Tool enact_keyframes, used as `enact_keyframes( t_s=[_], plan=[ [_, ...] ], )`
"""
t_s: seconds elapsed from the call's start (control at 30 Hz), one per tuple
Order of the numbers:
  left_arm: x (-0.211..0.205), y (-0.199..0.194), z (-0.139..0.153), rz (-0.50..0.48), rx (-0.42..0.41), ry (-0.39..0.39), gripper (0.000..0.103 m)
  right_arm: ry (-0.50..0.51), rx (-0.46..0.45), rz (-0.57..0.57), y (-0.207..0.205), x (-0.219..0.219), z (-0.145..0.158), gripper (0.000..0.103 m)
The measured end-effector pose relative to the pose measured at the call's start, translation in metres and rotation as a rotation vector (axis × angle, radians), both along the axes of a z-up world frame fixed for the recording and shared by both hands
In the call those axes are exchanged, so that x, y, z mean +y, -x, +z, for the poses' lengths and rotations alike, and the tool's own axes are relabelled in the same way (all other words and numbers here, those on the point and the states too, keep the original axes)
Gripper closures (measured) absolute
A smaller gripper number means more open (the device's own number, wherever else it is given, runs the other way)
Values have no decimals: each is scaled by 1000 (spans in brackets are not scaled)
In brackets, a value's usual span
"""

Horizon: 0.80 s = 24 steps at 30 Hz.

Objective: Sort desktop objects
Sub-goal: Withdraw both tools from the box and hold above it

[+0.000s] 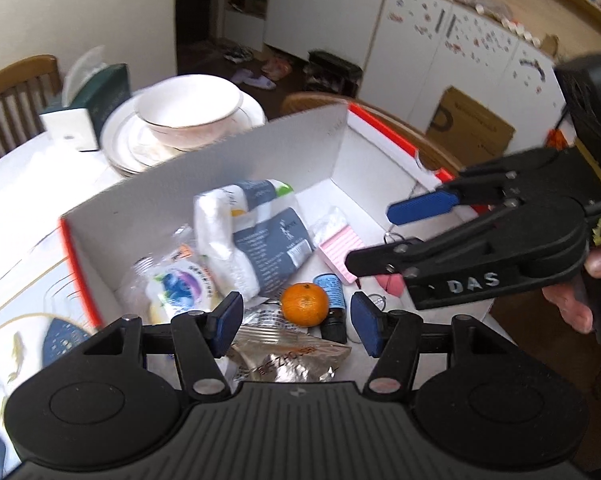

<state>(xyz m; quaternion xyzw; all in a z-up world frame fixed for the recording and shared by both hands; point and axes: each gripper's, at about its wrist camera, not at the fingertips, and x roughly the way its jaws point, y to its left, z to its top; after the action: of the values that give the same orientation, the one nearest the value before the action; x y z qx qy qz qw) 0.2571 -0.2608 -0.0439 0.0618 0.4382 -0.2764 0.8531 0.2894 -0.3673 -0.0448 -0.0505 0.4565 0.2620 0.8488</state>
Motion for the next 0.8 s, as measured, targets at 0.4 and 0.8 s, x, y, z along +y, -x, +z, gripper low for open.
enact_keyframes(
  t_s=[0.4, 0.8],
  plan=[
    [35, 29, 24, 128, -77, 53, 45, -76, -79, 57, 41, 0, 19, 37],
    [50, 51, 31, 193, -107, 70, 31, -109, -152, 62, 75, -1, 32, 34]
  ],
)
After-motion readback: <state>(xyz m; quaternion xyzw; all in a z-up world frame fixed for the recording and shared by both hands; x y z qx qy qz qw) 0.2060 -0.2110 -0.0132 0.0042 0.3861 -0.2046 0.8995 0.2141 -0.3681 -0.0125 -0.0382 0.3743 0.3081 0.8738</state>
